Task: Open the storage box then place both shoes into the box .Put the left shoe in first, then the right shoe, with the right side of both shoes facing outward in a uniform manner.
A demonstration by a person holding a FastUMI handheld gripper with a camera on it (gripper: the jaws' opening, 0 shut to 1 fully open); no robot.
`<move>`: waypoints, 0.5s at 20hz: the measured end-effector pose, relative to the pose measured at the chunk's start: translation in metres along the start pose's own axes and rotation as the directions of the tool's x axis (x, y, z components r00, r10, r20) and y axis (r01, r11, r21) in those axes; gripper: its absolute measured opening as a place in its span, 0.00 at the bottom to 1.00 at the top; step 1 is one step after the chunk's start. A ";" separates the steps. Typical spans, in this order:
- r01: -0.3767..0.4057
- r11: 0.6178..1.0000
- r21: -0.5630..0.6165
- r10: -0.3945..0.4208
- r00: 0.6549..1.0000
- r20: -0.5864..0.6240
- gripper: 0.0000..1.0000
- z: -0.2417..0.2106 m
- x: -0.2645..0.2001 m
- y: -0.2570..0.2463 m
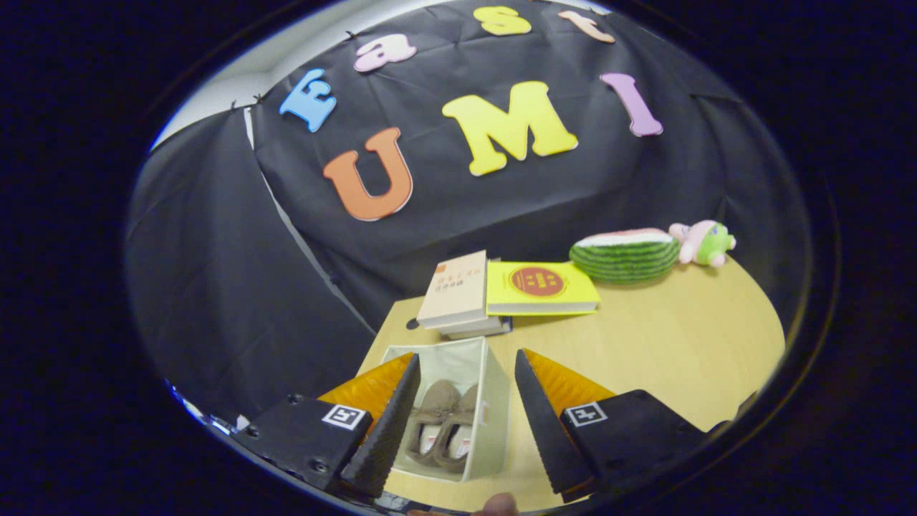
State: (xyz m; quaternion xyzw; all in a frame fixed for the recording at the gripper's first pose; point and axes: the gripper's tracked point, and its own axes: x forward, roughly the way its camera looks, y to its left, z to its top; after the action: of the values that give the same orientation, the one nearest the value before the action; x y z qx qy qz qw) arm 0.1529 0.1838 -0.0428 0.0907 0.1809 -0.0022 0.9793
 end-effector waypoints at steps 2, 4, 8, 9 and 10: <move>0.017 0.997 -0.079 -0.008 0.993 0.116 0.86 0.019 -0.017 -0.012; 0.028 0.992 -0.126 -0.001 0.977 0.214 0.90 0.035 -0.039 -0.018; 0.069 0.979 -0.192 0.002 0.939 0.345 0.99 0.047 -0.071 -0.028; 0.071 0.979 -0.192 0.003 0.932 0.361 1.00 0.047 -0.078 -0.028; 0.069 0.981 -0.182 0.004 0.928 0.372 1.00 0.046 -0.084 -0.029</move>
State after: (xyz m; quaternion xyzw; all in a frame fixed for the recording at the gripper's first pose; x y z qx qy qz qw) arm 0.0898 0.1447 0.0239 -0.0092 -0.0063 -0.0182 0.9998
